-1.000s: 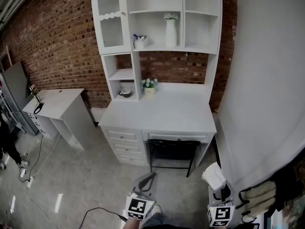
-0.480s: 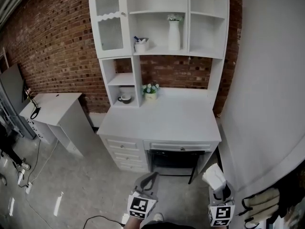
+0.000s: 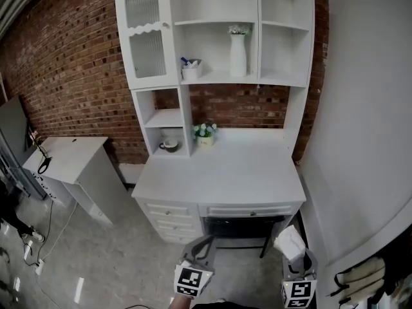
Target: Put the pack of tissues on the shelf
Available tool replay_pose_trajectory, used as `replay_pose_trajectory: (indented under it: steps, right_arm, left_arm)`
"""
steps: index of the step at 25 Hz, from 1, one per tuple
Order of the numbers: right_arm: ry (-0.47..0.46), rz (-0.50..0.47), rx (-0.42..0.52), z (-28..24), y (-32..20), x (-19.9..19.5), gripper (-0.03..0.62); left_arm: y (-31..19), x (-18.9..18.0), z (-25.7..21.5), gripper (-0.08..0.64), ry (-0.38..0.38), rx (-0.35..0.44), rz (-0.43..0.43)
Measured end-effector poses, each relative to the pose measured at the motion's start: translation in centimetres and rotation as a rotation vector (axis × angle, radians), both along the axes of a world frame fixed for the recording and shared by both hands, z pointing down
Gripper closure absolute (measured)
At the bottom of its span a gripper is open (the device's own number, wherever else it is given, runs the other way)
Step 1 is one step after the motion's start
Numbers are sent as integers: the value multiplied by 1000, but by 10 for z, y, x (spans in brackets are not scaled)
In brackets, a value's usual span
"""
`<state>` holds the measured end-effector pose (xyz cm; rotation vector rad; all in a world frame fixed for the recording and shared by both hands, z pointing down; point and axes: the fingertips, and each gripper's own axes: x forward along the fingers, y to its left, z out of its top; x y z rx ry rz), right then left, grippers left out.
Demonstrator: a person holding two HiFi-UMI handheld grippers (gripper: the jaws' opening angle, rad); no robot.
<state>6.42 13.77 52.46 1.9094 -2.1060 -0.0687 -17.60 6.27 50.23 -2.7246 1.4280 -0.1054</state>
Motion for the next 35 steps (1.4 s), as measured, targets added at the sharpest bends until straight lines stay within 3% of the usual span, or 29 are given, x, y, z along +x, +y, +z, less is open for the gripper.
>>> replay_pose_trajectory:
  steps: [15, 21, 26, 35]
  right_arm:
    - [-26, 13, -17, 7, -18, -4, 359]
    - [-19, -33, -25, 13, -38, -5, 357]
    - [-11, -37, -24, 14, -60, 11, 357]
    - [-12, -41, -36, 16, -104, 44, 357]
  left_arm:
    - [-19, 7, 8, 549, 9, -29, 31]
    - [-33, 7, 13, 549, 49, -100, 3]
    - [-52, 18, 9, 549, 58, -87, -3]
    - [-94, 42, 21, 549, 41, -162, -26]
